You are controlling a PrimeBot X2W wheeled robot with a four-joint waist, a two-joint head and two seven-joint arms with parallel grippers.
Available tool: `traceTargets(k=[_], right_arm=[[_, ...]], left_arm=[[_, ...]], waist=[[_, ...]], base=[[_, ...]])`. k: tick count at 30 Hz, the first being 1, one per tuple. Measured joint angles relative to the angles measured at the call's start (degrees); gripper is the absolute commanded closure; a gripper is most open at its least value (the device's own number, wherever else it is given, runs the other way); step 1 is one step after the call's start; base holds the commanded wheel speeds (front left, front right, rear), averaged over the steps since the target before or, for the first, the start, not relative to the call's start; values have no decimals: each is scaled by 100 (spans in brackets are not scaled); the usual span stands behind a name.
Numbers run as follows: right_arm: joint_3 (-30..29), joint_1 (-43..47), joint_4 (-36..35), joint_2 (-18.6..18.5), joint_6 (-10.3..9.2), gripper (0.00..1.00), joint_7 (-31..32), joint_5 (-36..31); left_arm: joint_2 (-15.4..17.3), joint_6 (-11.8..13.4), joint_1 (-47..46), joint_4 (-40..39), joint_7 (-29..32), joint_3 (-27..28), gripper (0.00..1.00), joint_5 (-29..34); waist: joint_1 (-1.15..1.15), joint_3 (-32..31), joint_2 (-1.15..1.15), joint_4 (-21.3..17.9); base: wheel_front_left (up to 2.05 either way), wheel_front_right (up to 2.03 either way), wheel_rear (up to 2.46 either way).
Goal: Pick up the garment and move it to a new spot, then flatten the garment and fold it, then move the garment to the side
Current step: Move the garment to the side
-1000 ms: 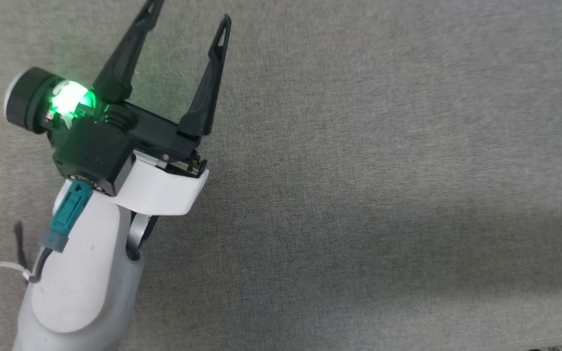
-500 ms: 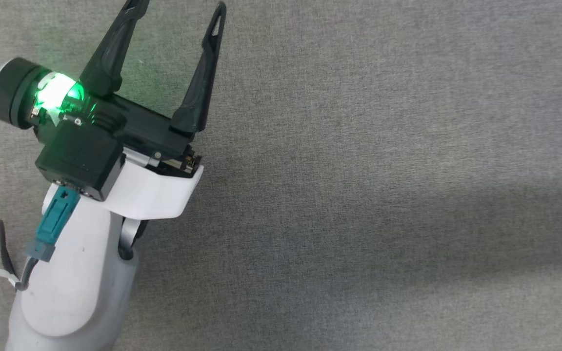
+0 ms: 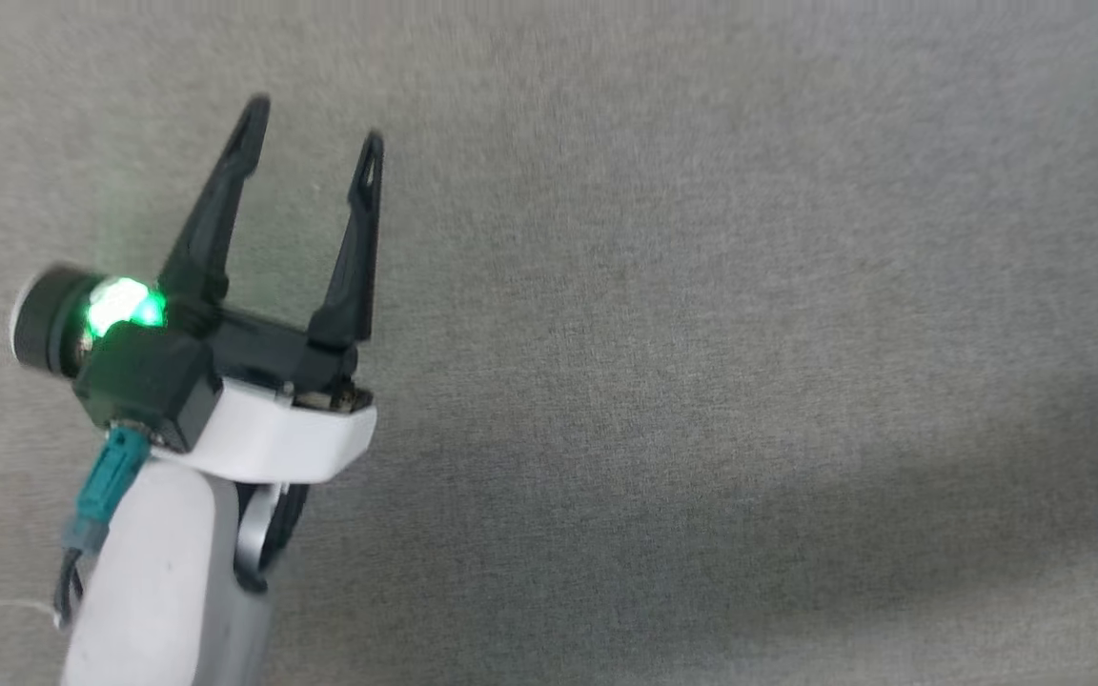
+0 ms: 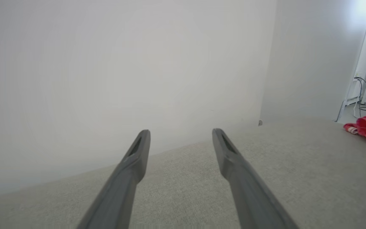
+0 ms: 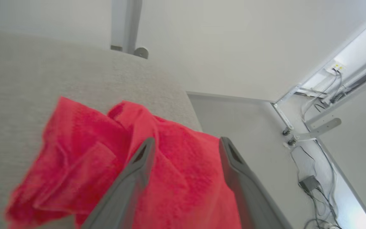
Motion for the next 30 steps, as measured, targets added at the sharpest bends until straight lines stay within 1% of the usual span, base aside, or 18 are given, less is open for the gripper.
traceTargets(k=[4,10,16,20,24,25,30], right_arm=[[428,392,-488,370,0,0,-4,363],[1235,1296,-1318,687,0,0,-4,1238],[2013,2152,-2150,810,0,0,165,2027],[2129,2671,-2675,838,0,0,143,2369],[2065,3216,-3198,887,0,0,85,2466],[2016,3501,-3482,925,0,0,68,2448],[1663,4182,-4110,1136,0,0,37,2353]], left_arm=[[-121,0,432,79,0,207,0,-60],[-266,-2,1139,332,0,463,0,-144],[-392,-21,1751,595,0,649,0,-242],[-452,-26,2118,728,0,831,0,-335],[-495,-27,2487,871,0,1010,0,-388],[-510,-27,2632,927,0,1093,0,-405],[-514,-34,2931,1013,0,1161,0,-498]], waist=[[0,-440,0,71],[0,-1090,0,213],[0,-1678,0,354],[0,-2024,0,451],[0,-2338,0,526],[0,-2476,0,555],[0,-2755,0,613]], base=[[0,0,0],[0,0,0],[0,0,0],[0,0,0],[0,0,0],[0,0,0],[0,0,0]])
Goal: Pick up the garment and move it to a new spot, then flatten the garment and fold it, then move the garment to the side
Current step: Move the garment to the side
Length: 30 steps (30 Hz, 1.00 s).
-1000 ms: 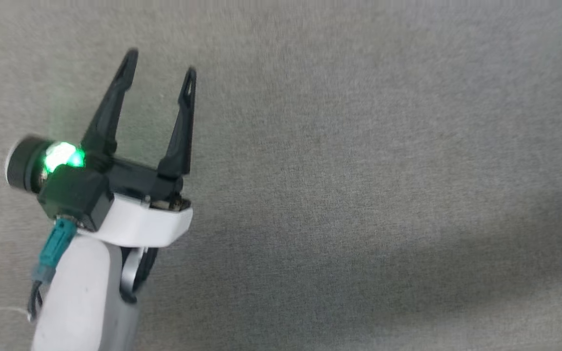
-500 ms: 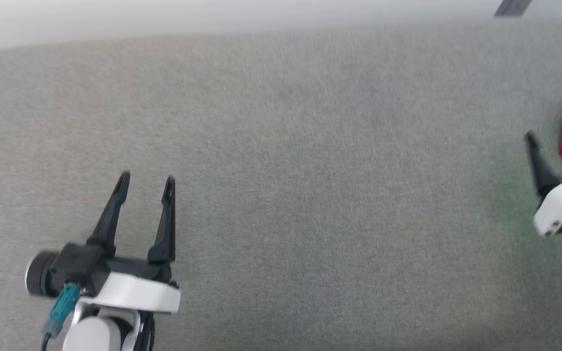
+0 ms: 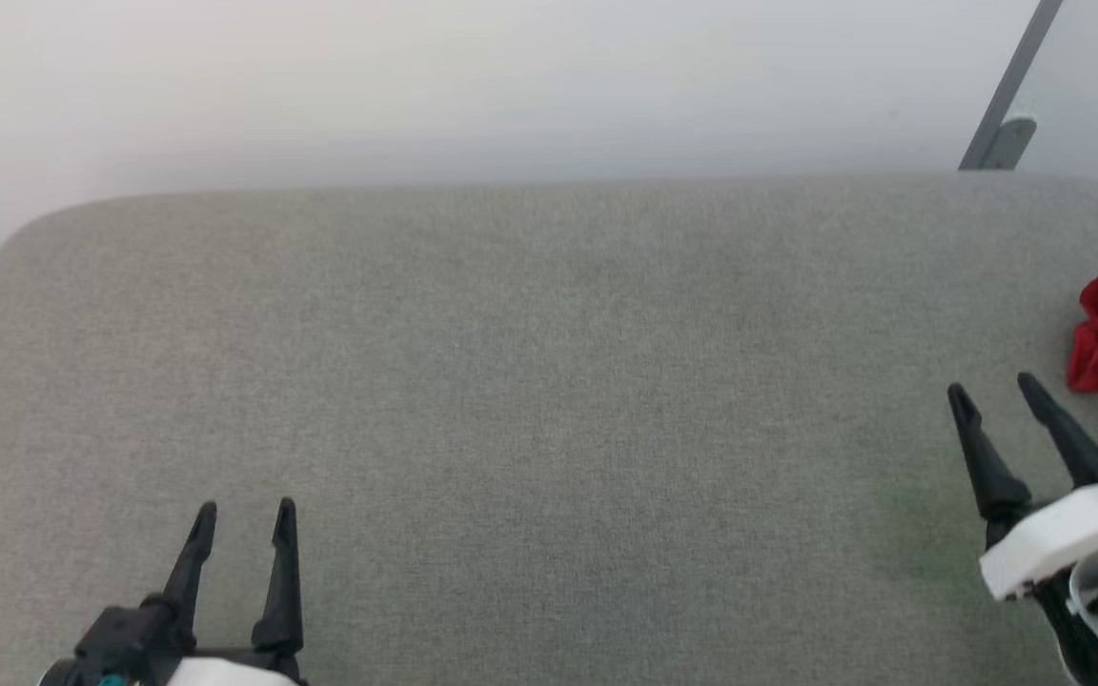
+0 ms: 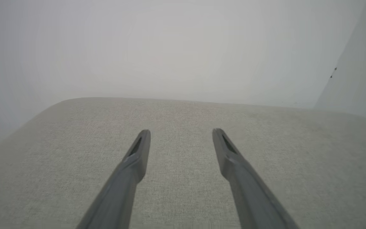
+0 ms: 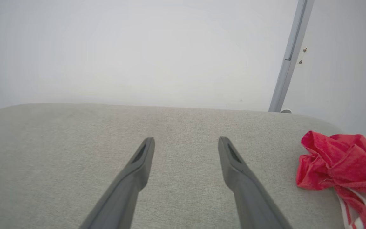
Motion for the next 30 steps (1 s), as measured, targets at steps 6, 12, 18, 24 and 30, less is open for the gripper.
traceTargets(k=[6,12,18,24,30], right_arm=[[-450,567,-691,205,-1,0,-11,-280],[-933,1149,-1470,512,-1,0,-25,-577],[-1414,1584,-2063,770,-1,0,152,-721],[-1691,1848,-2383,1003,-1,0,319,-816],[-1802,1903,-2533,1062,-1,0,439,-845]], left_arm=[[22,0,269,-69,0,66,0,-4],[11,-1,499,-404,0,267,0,57],[-21,-1,729,-702,0,265,0,114],[-57,-1,808,-862,0,272,0,155],[-97,-1,809,-890,0,252,0,189]], waist=[[0,-215,0,42],[0,-318,0,65],[0,-316,0,103],[0,-268,0,145],[0,-236,0,134]], base=[[0,0,0],[0,0,0],[0,0,0],[0,0,0],[0,0,0]])
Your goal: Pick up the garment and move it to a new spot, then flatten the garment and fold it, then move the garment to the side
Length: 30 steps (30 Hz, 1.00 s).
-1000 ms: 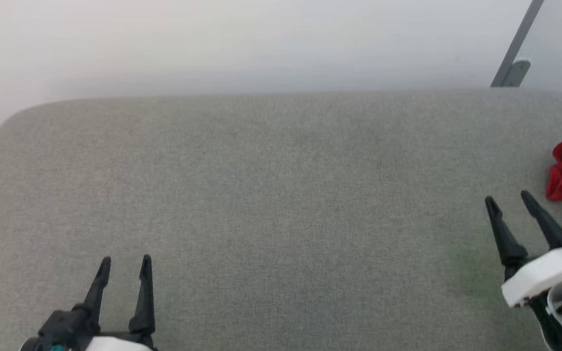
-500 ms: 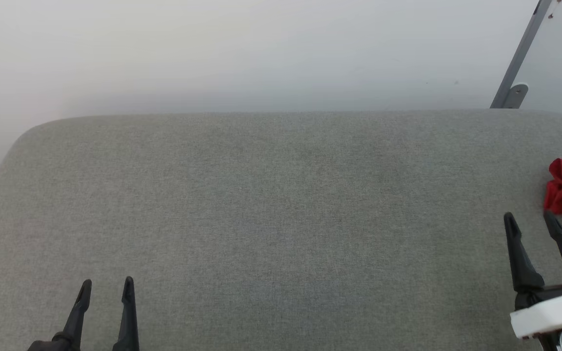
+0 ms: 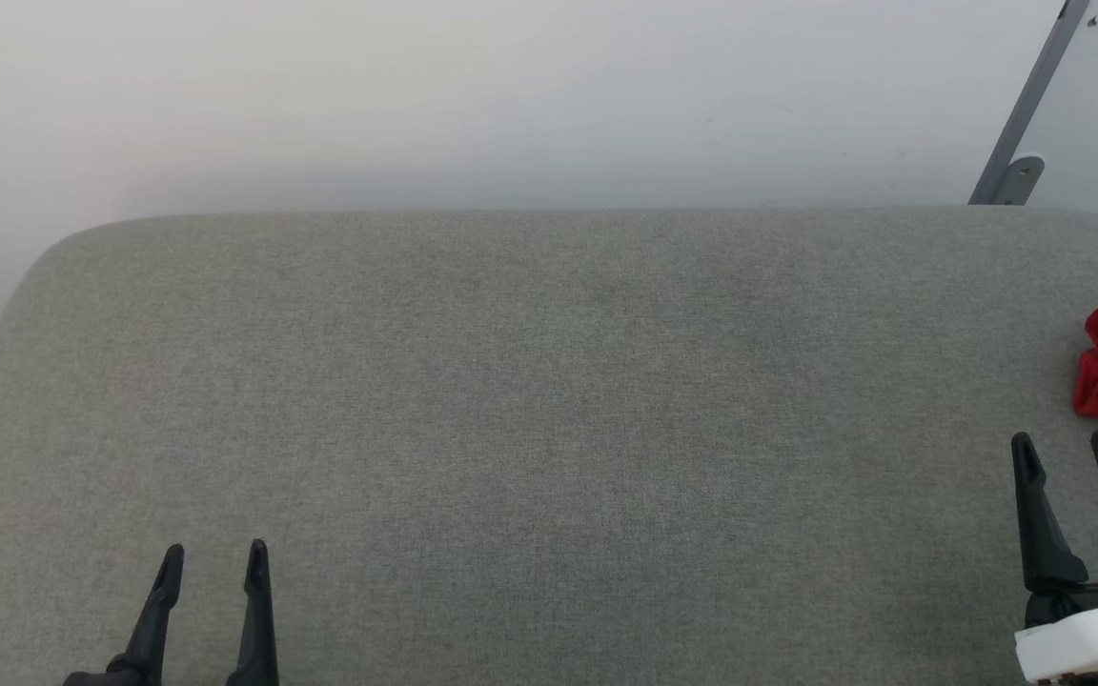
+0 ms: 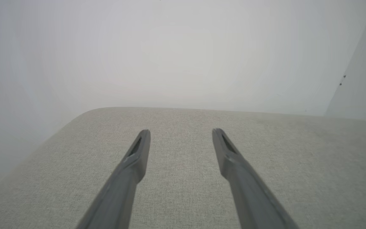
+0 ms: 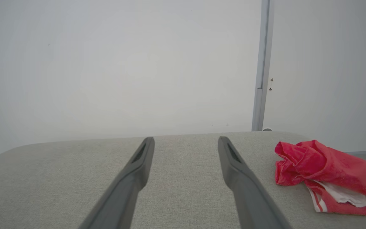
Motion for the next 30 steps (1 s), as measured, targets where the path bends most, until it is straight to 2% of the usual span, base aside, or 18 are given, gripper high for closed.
traceTargets(k=[20,21,30], right_arm=[[16,-7,-12,36,0,0,21,54],[16,-9,-11,37,0,100,4,54],[80,189,414,276,0,100,10,59]], left_arm=[[-56,0,-2,-83,0,55,0,63],[-58,0,-3,-74,0,48,100,40],[-158,0,4,380,20,11,100,-10]], waist=[[0,82,0,-9],[0,95,0,-11],[0,107,0,-13]], base=[[0,0,0],[0,0,0],[0,0,0]])
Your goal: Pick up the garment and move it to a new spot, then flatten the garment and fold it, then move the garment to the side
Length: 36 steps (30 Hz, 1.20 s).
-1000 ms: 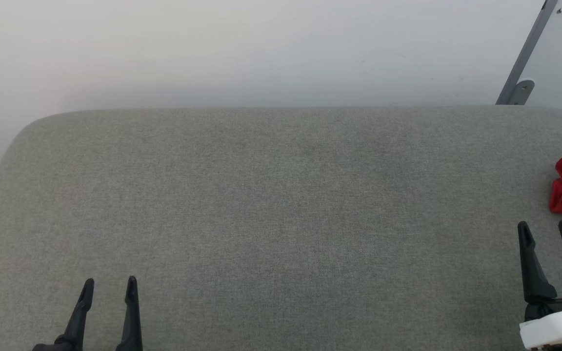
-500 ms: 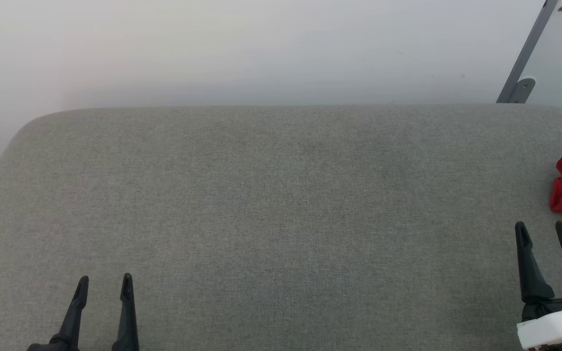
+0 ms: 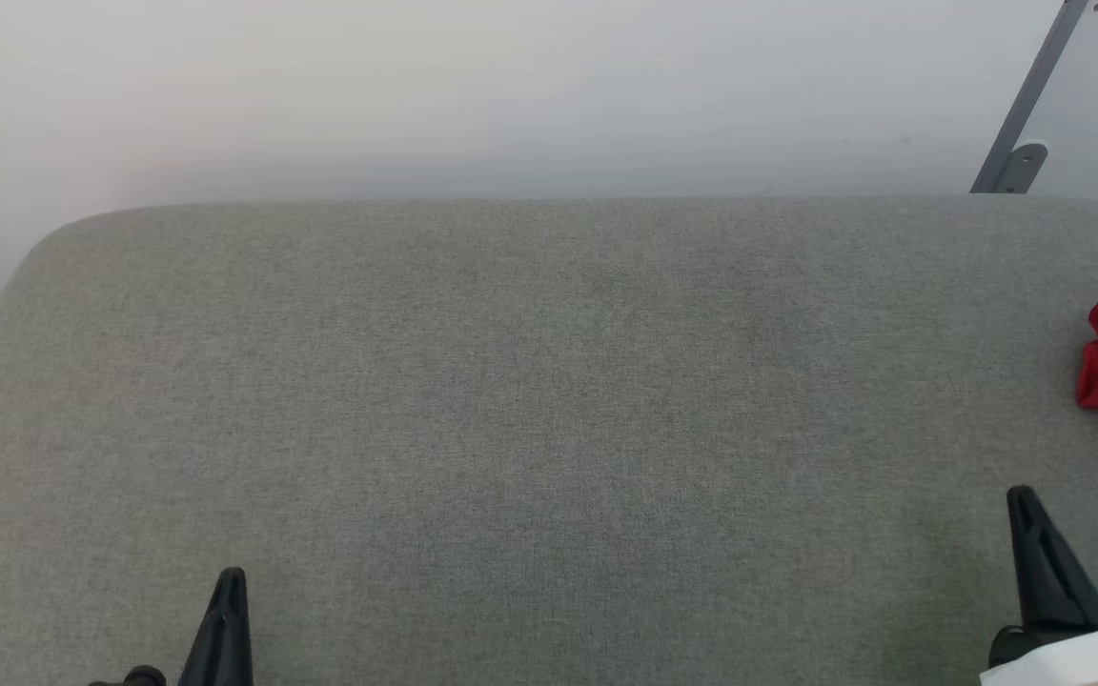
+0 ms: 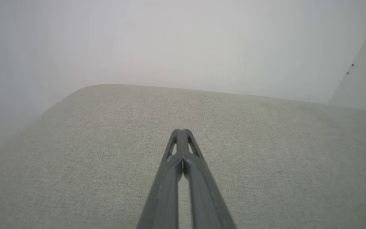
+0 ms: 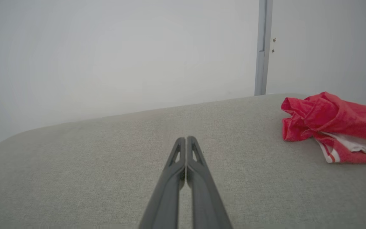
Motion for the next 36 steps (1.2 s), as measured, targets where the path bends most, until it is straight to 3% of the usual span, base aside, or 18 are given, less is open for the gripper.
traceTargets(k=[36], right_arm=[[-73,-479,421,397,-1,100,704,2927]], left_arm=[[152,1,-743,572,743,-130,100,-3726]], waist=[[0,-15,0,-58]], base=[[0,0,0]])
